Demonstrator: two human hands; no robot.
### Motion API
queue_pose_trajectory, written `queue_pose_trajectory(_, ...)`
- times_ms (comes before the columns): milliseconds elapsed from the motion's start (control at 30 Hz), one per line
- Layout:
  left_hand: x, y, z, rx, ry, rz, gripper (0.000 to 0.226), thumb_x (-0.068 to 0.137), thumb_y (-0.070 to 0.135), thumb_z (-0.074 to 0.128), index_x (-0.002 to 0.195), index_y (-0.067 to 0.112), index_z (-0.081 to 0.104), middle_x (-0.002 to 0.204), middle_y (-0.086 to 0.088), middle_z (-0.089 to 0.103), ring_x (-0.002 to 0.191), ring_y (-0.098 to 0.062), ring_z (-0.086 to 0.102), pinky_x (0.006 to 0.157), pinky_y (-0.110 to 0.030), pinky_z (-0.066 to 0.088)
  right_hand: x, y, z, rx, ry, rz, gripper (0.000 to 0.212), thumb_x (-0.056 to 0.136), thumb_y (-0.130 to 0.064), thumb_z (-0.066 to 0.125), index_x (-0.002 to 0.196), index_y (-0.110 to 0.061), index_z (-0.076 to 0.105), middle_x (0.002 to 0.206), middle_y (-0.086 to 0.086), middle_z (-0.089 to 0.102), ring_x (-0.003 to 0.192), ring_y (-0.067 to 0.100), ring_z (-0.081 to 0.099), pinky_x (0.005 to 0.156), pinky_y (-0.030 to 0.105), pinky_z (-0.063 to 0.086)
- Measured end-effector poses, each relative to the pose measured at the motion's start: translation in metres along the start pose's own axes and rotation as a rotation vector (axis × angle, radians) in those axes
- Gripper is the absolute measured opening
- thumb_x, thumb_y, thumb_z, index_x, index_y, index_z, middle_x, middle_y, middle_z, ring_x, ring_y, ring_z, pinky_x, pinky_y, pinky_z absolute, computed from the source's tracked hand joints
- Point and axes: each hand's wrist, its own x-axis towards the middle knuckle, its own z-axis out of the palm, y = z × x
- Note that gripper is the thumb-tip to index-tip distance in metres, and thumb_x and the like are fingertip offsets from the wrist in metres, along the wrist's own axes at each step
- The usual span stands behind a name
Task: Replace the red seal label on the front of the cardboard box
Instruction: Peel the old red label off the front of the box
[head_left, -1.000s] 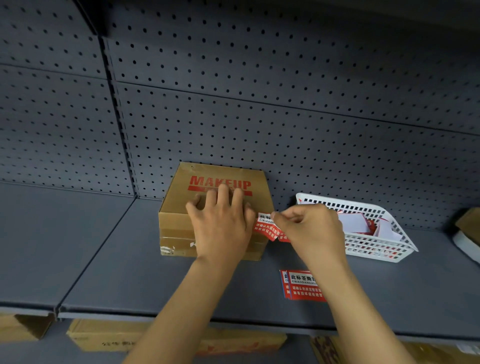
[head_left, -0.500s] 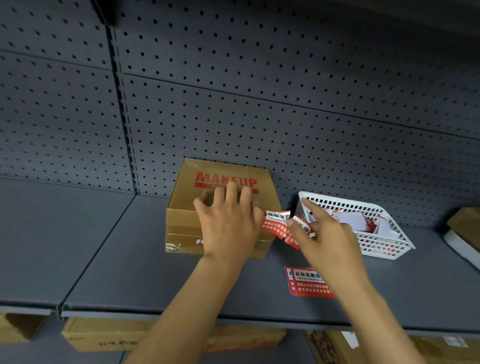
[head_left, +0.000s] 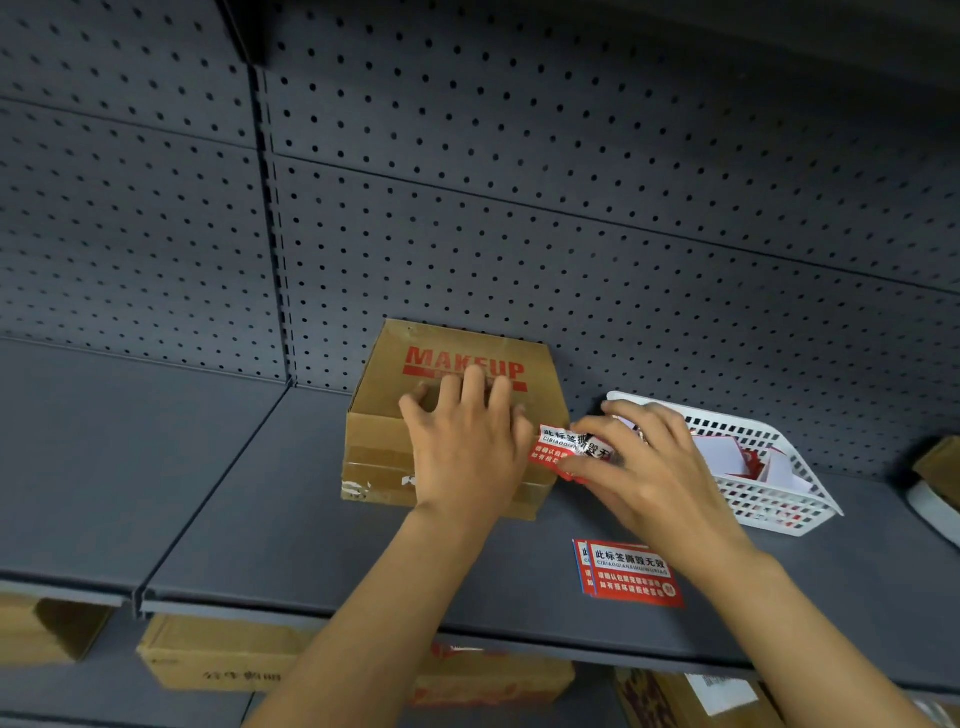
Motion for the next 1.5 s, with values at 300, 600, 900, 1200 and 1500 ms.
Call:
queue_pose_trajectory(300, 0.000, 0.000, 0.000, 0.021, 0.012, 0.023, 0.026, 0.097, 0.036, 0.036, 0.088, 0.019, 0.053, 0.089, -0.001, 0.056, 0.080, -0.024, 0.055, 0.080, -0.047, 0.039, 0.014, 0.002, 0.001, 0.073, 0.105, -0.066, 0.014, 0.087, -0.028, 0.068, 0.086, -0.020, 0.079, 0.099, -0.004, 0.077, 0.099, 0.025, 0.070, 0.105, 0.043, 0.045)
queue_pose_trajectory(600, 0.003, -0.005, -0.007, 0.022, -0.070, 0.040, 0.040, 0.103, 0.040, 0.018, 0.095, 0.026, 0.055, 0.098, 0.005, 0.057, 0.090, -0.022, 0.055, 0.082, -0.044, 0.034, 0.029, 0.004, -0.011, 0.518, 0.089, 0.433, 0.015, 0.085, -0.038, 0.067, 0.085, -0.027, 0.077, 0.076, -0.012, 0.075, 0.071, 0.011, 0.067, 0.072, 0.036, 0.055)
queue_pose_trajectory(900, 0.002, -0.010, -0.005, -0.001, -0.039, 0.044, 0.028, 0.101, 0.037, 0.038, 0.097, 0.025, 0.062, 0.096, 0.006, 0.064, 0.087, -0.022, 0.063, 0.082, -0.042, 0.039, 0.023, 0.014, -0.003, 1.185, 0.079, 0.942, 0.006, 0.085, -0.024, 0.076, 0.085, -0.025, 0.081, 0.081, -0.012, 0.078, 0.076, 0.000, 0.068, 0.069, 0.019, 0.047)
queue_pose_trajectory(1200, 0.002, -0.009, -0.009, -0.017, -0.075, 0.024, 0.030, 0.101, 0.040, 0.037, 0.103, 0.027, 0.064, 0.101, 0.007, 0.065, 0.091, -0.020, 0.063, 0.087, -0.040, 0.040, 0.025, 0.029, 0.003, 1.420, 0.217, 1.203, 0.011, 0.088, -0.023, 0.072, 0.080, -0.027, 0.078, 0.088, -0.003, 0.076, 0.085, 0.019, 0.064, 0.074, 0.034, 0.048)
queue_pose_trajectory(1500, 0.005, -0.005, -0.013, -0.176, -0.124, -0.068, 0.023, 0.095, 0.040, 0.050, 0.104, 0.035, 0.070, 0.109, 0.013, 0.066, 0.103, -0.019, 0.061, 0.097, -0.041, 0.036, -0.008, 0.090, -0.006, 0.906, 0.325, 0.889, 0.018, 0.087, -0.021, 0.075, 0.096, -0.037, 0.077, 0.081, 0.002, 0.058, 0.074, 0.019, 0.049, 0.071, 0.028, 0.042)
